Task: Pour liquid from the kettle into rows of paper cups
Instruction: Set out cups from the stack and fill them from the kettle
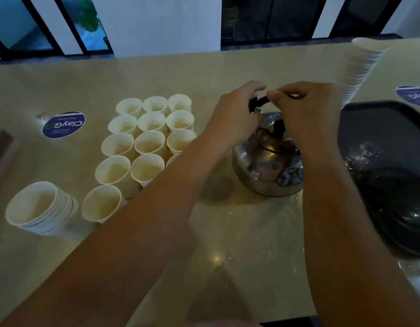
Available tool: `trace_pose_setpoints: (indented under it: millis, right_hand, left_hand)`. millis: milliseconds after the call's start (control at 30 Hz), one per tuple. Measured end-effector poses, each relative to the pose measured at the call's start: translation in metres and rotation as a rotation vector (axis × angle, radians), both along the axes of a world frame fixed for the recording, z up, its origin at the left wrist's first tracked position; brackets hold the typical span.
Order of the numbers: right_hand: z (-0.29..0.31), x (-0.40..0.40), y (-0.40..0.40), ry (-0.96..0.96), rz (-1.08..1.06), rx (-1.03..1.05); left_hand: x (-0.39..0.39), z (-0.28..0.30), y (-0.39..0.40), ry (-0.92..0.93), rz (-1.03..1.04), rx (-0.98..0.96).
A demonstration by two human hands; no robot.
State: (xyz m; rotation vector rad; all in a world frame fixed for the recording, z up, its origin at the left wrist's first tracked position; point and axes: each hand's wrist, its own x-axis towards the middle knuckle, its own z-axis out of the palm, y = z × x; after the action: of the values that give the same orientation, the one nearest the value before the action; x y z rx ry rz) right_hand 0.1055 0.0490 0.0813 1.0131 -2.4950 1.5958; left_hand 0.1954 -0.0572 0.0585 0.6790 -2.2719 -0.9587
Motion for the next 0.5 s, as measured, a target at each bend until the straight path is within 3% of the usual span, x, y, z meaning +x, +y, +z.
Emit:
trace_pose_setpoints:
  millis: [500]
  right_hand:
    - [-0.034,0.001,-0.011,-0.148,-0.042,0.124]
  left_hand:
    - [-0.004,-0.038,-0.005,-0.07,0.017,0.119]
